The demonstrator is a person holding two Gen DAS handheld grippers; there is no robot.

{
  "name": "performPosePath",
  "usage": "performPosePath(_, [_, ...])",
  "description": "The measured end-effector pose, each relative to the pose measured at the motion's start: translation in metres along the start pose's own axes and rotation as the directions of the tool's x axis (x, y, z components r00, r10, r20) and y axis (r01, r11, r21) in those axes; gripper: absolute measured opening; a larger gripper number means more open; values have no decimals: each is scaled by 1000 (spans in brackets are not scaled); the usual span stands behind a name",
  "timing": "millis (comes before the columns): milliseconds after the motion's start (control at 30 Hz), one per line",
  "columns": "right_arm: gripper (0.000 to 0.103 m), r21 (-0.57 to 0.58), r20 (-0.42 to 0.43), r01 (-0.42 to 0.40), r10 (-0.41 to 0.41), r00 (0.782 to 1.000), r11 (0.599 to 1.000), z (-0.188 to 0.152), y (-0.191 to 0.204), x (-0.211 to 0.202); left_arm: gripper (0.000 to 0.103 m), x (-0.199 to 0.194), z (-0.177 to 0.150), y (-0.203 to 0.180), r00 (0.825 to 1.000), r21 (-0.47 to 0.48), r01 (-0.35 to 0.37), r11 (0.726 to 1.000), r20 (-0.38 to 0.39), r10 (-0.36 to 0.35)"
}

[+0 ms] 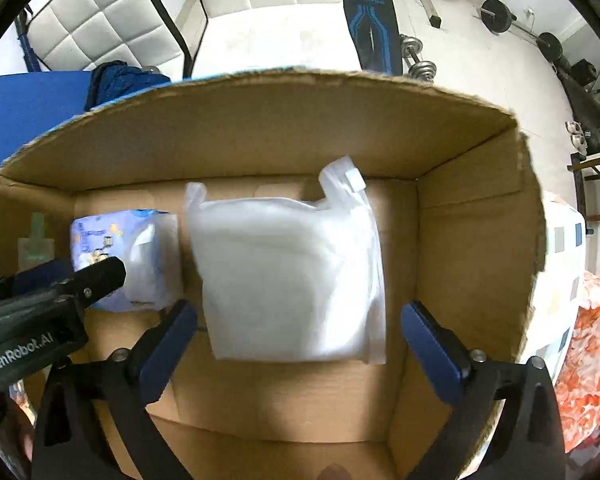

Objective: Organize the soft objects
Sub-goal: 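Carry both items into the cardboard box and open both tools, then move both tools back toward the remaining snacks on the bed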

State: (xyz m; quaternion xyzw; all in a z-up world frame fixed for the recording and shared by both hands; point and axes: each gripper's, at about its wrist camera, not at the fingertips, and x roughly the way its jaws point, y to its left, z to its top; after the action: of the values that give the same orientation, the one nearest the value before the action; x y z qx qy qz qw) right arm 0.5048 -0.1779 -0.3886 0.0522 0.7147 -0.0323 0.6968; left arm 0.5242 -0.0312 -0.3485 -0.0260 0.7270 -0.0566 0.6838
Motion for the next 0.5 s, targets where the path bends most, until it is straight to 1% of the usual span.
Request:
performPosePath(33, [103,0,1,-1,1,1000,1000,-4,-2,-3,94,-5,-3,0,1000,-2,3,1000,9,-3])
performPosePath(100, [103,-13,13,6,-6,1000,1000,-13,-3,-10,100,-14,-11,-2,1000,4,-3,1000,20,3])
performPosePath(133, [103,-19,20,12,-12,1000,1000,-16,-3,-14,101,-21,-16,-3,999,11,-14,1000,30,14])
performPosePath(167, [103,-28,29,18,-17,999,999,-22,-2,-19,101,-28,-24,-5,999,18,-22,1000,43,21])
performPosePath(200, [103,-34,38,14,-12,999,999,-37,-6,-24,102,-32,-31,-4,998,28,-25,999,57,24])
performPosePath(333, [103,-33,75,-13,15,997,999,-67,-13,-44,102,-55,-58,-6,992,62,-28,998,124,21])
performPosePath(433, [103,-17,114,-22,24,993,1000,-97,-14,-57,102,-77,-91,-4,982,58,-17,998,189,6])
performPosePath(500, [103,-8,146,-21,22,989,1000,-114,-17,-67,102,-84,-106,-3,975,55,-11,998,220,-1])
